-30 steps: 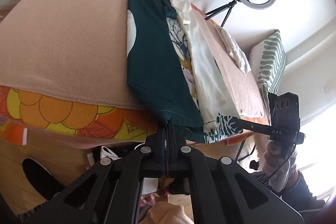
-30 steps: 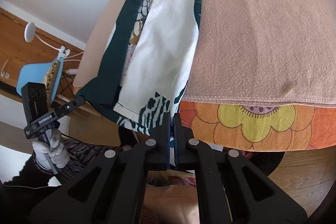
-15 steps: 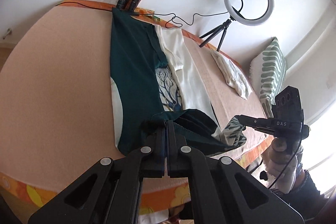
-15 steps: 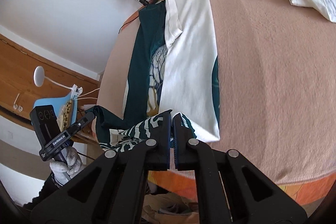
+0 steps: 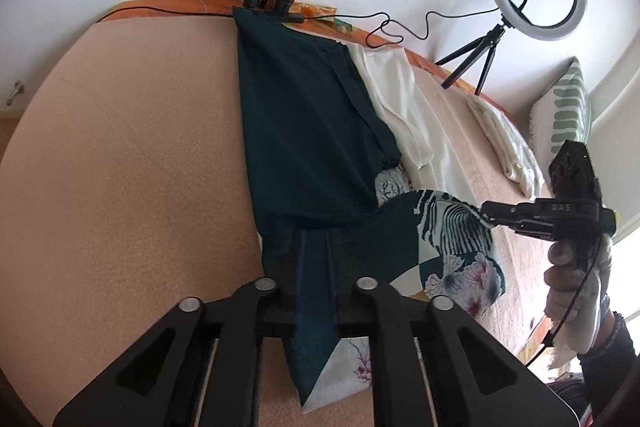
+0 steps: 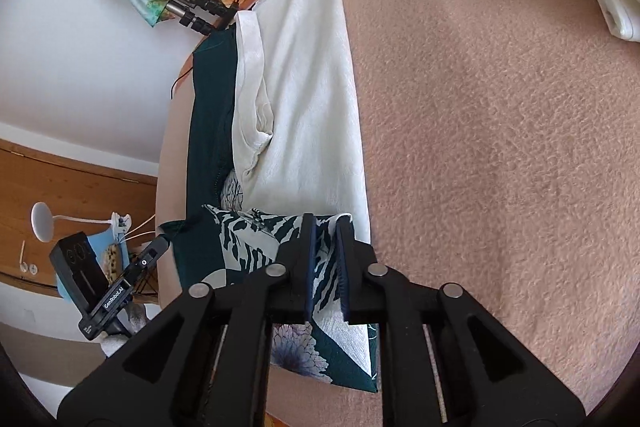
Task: Fold small clothes
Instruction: 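Lift the hem with both tools and carry it toward the collar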
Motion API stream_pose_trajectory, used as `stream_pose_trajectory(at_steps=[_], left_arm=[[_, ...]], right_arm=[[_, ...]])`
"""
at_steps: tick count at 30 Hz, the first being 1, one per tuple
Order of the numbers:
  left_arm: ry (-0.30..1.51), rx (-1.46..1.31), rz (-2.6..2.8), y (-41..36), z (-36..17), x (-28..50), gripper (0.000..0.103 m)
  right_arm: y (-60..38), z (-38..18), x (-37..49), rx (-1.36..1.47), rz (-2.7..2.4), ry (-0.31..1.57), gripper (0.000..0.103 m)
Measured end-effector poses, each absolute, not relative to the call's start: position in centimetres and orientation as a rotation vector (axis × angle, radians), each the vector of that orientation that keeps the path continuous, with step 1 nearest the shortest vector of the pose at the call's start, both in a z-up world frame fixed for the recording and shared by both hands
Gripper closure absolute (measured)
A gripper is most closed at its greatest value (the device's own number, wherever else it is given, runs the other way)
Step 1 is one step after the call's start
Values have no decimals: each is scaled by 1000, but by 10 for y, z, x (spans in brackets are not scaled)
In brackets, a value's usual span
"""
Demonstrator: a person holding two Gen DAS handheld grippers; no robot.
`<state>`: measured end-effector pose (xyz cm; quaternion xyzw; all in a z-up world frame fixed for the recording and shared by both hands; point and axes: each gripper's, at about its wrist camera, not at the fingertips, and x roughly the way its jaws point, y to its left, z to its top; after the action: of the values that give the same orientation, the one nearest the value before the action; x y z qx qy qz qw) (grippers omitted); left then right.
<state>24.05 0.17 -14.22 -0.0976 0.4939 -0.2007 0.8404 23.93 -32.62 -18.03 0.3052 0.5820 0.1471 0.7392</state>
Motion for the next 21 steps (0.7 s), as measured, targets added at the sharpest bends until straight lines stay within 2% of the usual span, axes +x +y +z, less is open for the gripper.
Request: stream_pose_trajectory(at_steps=[2,3,10,15,18,19,21], left_arm=[[1026,-213,-440,6,-136,242,86],[1007,-199,-428,8,-132,241,86],[884,-58,-473,3,-113,228,86],[931,-111,-440,12,-105,262,86],[942,-135,-410,20,-99,291,65],[927,-137,-389,23,-97,300,61],[900,-156,-362,30,-94,321,61]], right_arm=[[-331,-166,234,638,296,1219,54],[-333,-158,232,616,290,1189,49],[-319,-118,210,387,320,1094,49],[-311,-108,222,302,332,1057,49],[-311,-104,241,281,344,1041,49],[-311,-103,248,268,342,1035,49],[-312,-103,265,227,333,1022,49]])
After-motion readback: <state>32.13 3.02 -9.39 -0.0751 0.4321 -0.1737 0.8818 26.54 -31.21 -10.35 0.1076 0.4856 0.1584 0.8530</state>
